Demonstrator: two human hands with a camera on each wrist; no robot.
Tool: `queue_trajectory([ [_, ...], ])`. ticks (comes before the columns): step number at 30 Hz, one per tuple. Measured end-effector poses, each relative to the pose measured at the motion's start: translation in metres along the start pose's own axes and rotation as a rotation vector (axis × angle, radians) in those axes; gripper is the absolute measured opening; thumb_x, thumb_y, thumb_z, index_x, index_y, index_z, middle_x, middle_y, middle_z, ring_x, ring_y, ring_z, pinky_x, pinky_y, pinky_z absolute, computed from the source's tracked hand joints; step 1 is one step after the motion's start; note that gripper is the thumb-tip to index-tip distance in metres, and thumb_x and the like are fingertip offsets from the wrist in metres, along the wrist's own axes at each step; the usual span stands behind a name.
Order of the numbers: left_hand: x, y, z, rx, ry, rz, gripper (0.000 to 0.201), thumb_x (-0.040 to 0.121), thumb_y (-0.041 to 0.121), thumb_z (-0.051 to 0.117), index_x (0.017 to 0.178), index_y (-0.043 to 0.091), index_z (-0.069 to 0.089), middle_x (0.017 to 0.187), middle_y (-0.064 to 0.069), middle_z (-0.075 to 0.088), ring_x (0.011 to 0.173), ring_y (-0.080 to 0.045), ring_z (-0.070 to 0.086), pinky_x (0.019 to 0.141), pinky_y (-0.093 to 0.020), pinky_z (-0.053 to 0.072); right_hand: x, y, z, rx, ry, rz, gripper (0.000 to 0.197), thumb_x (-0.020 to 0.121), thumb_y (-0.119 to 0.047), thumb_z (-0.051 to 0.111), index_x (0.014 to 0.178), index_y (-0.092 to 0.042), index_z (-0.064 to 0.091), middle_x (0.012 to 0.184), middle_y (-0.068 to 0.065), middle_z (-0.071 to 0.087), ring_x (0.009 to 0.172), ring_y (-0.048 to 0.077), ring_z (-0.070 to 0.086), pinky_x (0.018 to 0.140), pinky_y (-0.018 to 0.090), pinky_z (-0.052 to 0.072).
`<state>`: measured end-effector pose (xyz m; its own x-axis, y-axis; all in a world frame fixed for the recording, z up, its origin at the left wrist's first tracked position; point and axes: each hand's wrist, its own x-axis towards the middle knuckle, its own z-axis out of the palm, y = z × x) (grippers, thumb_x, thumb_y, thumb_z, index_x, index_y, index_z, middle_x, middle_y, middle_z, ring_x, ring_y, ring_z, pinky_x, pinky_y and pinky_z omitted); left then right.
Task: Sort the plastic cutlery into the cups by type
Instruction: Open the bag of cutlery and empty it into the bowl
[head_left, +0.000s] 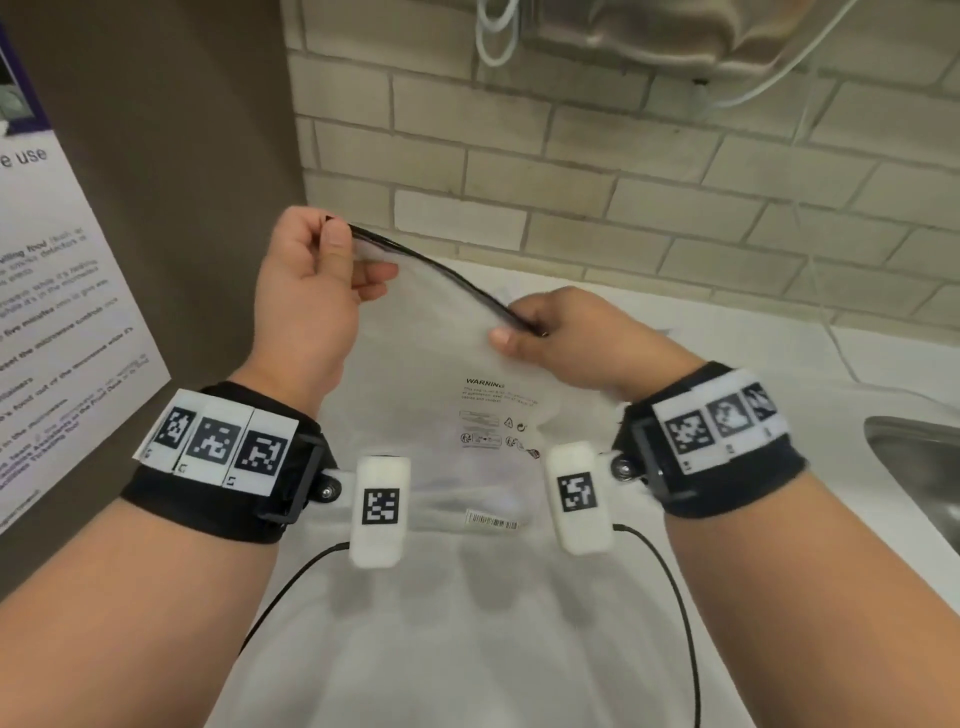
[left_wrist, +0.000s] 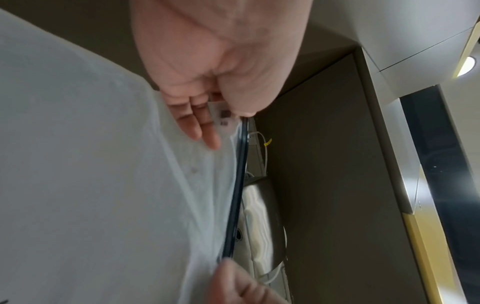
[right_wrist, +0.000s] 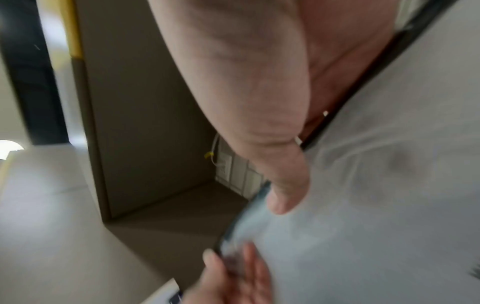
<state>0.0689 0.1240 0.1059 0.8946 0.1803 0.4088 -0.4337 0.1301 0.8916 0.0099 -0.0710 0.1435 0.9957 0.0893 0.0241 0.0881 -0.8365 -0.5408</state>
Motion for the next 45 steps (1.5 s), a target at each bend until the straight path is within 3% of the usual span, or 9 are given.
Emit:
queue_trajectory([
  [7,-0.006,0.023,0.008,0.160,-0.183,-0.537,0.062,0.075,0.071,0.059,0.104,0.016,0.057,0.104,-0.001,0.058,0.076,-0.025,0.068,0.064,-0.034,0.056,0.021,-0.012,0.025,0.447,0.179,0.084,0.044,0.069,-0.024,0.085,0.064,-0.018,0.042,0.053,-0.005,0.046,0.040,0.009,0.042,0.037,0.015,0.032],
  [13,-0.008,0.026,0.013,0.159,-0.306,-0.544,0.007,0.084,0.016,0.070,0.080,0.012,0.066,0.079,-0.003,0.068,0.069,-0.021,0.066,0.063,-0.030,0.053,0.009,-0.026,0.034,0.578,-0.019,0.110,0.046,0.083,-0.050,0.067,0.085,-0.005,0.056,0.072,0.009,0.053,0.061,0.021,0.050,0.052,0.025,0.040],
  [17,-0.006,0.032,0.015,-0.045,-0.287,-0.576,0.014,0.096,0.019,0.055,0.083,0.014,0.059,0.081,-0.004,0.066,0.069,-0.022,0.064,0.069,-0.037,0.052,0.009,-0.025,0.030,0.747,-0.145,0.237,0.046,0.094,-0.048,0.052,0.104,-0.006,0.065,0.100,0.012,0.070,0.092,0.030,0.066,0.091,0.046,0.052],
  [21,-0.004,0.039,0.017,-0.423,-0.231,-0.634,0.024,0.102,0.012,0.032,0.108,0.001,0.052,0.086,-0.013,0.061,0.072,-0.024,0.059,0.064,-0.038,0.058,0.004,-0.023,0.024,1.019,-0.330,0.420,0.030,0.098,-0.036,0.047,0.114,-0.013,0.060,0.104,0.013,0.060,0.095,0.032,0.057,0.092,0.056,0.045],
  [25,0.000,0.034,0.010,-0.722,0.032,-0.692,0.028,0.103,0.014,0.033,0.104,-0.002,0.057,0.074,-0.011,0.065,0.067,-0.017,0.061,0.065,-0.036,0.058,0.011,-0.017,0.025,1.395,-0.028,0.487,0.028,0.103,-0.023,0.037,0.114,-0.005,0.056,0.085,0.017,0.068,0.078,0.032,0.066,0.072,0.056,0.055],
  [27,-0.006,0.028,0.002,-0.688,-0.059,-0.723,0.037,0.096,0.031,0.050,0.118,0.001,0.058,0.082,-0.011,0.072,0.075,-0.019,0.071,0.069,-0.037,0.059,0.017,-0.010,0.020,1.611,0.137,0.539,0.024,0.103,-0.015,0.036,0.094,-0.005,0.056,0.065,0.011,0.063,0.059,0.022,0.063,0.050,0.041,0.056],
  [29,-0.017,0.017,-0.002,-0.483,-0.247,-0.792,0.046,0.084,0.027,0.063,0.123,0.001,0.058,0.105,-0.016,0.072,0.096,-0.027,0.071,0.079,-0.043,0.059,0.021,-0.003,0.014,1.759,0.156,0.499,0.024,0.102,-0.014,0.037,0.105,-0.003,0.059,0.090,0.014,0.067,0.082,0.024,0.066,0.068,0.045,0.059],
  [38,-0.020,-0.027,-0.007,-0.539,0.020,-1.023,0.035,0.103,0.025,0.035,0.126,0.010,0.057,0.122,-0.016,0.065,0.106,-0.032,0.064,0.065,-0.048,0.058,0.008,0.020,0.057,0.885,-0.200,0.544,0.029,0.085,0.002,0.060,0.109,-0.013,0.059,0.098,0.008,0.062,0.080,0.026,0.059,0.067,0.039,0.051],
  [45,-0.041,-0.050,-0.013,-0.095,0.085,-0.864,0.065,0.084,0.053,0.061,0.135,0.016,0.043,0.124,-0.008,0.064,0.106,-0.023,0.064,0.086,-0.044,0.054,0.021,0.032,0.064,1.466,-0.009,0.580,0.029,0.099,-0.003,0.037,0.120,-0.010,0.056,0.106,0.015,0.066,0.086,0.031,0.066,0.068,0.052,0.055],
])
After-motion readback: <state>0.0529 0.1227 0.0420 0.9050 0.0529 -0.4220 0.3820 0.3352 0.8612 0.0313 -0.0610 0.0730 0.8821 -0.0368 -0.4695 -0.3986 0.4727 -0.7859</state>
